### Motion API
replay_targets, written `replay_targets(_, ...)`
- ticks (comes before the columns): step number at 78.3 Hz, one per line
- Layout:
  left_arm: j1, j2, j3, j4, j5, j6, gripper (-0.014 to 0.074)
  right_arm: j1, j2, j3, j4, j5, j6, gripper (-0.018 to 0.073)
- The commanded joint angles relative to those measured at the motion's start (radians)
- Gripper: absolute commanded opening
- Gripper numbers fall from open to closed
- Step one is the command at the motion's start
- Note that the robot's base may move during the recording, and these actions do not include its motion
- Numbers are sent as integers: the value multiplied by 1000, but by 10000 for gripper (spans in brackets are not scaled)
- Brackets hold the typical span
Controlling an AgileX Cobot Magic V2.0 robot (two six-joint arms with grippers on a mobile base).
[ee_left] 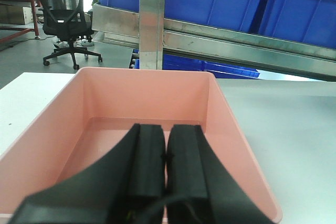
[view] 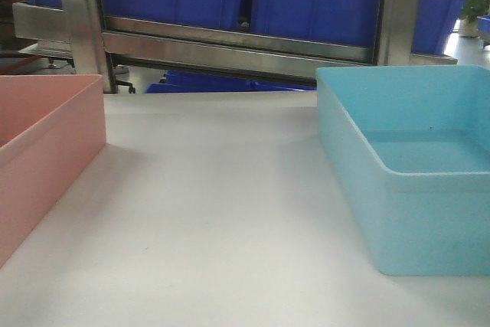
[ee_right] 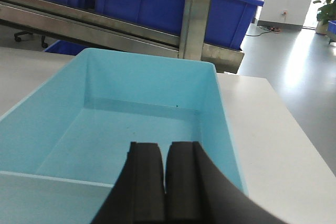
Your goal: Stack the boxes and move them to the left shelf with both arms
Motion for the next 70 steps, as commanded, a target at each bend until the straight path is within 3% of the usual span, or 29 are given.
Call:
replay_targets(1,0,-12,-6,-5,-77,3,-1,-5,-20,-22,-2,-89,-7,49)
replay_targets(43,0,-12,-6,-8,-87,3,-1,-5,-20,-22,-2,-89,-7,49)
replay_targets(52,0,-9,-56,-61,-64,3,0,-5,-20,-22,-2,-89,-7,49)
replay_targets(61,0,26,-154,17,62,3,0,-5,-20,-22,-2,-89,-7,49)
replay_targets(70,0,98,-231,65,73,3,0,-5,-20,-22,-2,-89,-7,49)
